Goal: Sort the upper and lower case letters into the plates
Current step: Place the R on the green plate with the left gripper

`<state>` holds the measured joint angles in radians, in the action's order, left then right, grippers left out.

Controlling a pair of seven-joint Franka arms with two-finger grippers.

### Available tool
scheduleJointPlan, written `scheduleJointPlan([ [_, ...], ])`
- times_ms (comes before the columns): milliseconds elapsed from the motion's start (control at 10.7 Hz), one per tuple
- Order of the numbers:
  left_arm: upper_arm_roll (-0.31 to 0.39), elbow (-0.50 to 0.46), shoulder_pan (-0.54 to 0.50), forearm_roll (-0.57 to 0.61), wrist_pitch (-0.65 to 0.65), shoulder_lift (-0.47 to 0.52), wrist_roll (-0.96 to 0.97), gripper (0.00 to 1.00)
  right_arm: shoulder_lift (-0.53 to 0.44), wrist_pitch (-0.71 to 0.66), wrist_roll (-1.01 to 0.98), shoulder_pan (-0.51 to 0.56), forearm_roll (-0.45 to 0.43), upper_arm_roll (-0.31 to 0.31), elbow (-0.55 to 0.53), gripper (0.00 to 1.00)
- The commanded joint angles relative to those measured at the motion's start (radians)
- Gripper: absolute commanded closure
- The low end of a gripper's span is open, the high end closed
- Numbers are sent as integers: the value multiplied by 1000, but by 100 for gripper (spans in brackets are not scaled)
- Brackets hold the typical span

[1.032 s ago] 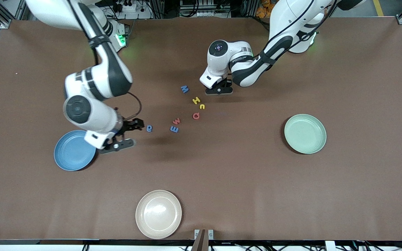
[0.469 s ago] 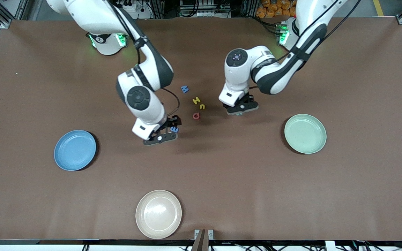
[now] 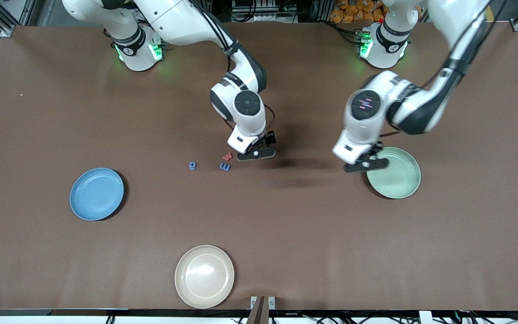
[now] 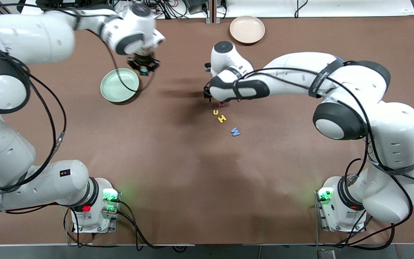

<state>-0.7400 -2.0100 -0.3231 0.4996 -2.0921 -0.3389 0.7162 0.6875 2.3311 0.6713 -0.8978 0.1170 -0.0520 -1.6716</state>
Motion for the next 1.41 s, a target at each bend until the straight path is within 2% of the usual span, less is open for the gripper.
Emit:
scheduleJointPlan([
  [0,-16,-13,-156,-67,17,15,-225,100,-11,-19,89,-39,16,-8,-8,0],
  [188,-15,2,-226,-78,12,-55,-284,100,-10,-3,108,-47,47,-6,-27,0],
  [282,-12,14,-232,-76,10,-92,-284,100,-11,38,106,-47,87,-6,-48,0],
  [469,-9,37,-235,-72,10,-126,-282,100,-8,129,94,-49,102,-5,-91,0],
  [657,-9,53,-234,-67,10,-150,-279,91,1,129,96,-49,104,-5,-91,0],
  [751,-9,62,-234,-65,9,-157,-279,77,3,129,96,-49,104,-3,-91,0],
  [845,-9,63,-234,-65,10,-160,-279,47,4,129,100,-49,105,0,-91,0],
  [938,-9,63,-234,-64,10,-157,-273,12,6,129,103,-49,105,1,-91,0],
  [1032,-9,63,-234,-64,10,-154,-268,0,6,129,105,-49,105,6,-93,0],
  [1314,-18,65,-225,-78,15,-140,-264,0,7,128,108,-47,105,6,-93,0],
])
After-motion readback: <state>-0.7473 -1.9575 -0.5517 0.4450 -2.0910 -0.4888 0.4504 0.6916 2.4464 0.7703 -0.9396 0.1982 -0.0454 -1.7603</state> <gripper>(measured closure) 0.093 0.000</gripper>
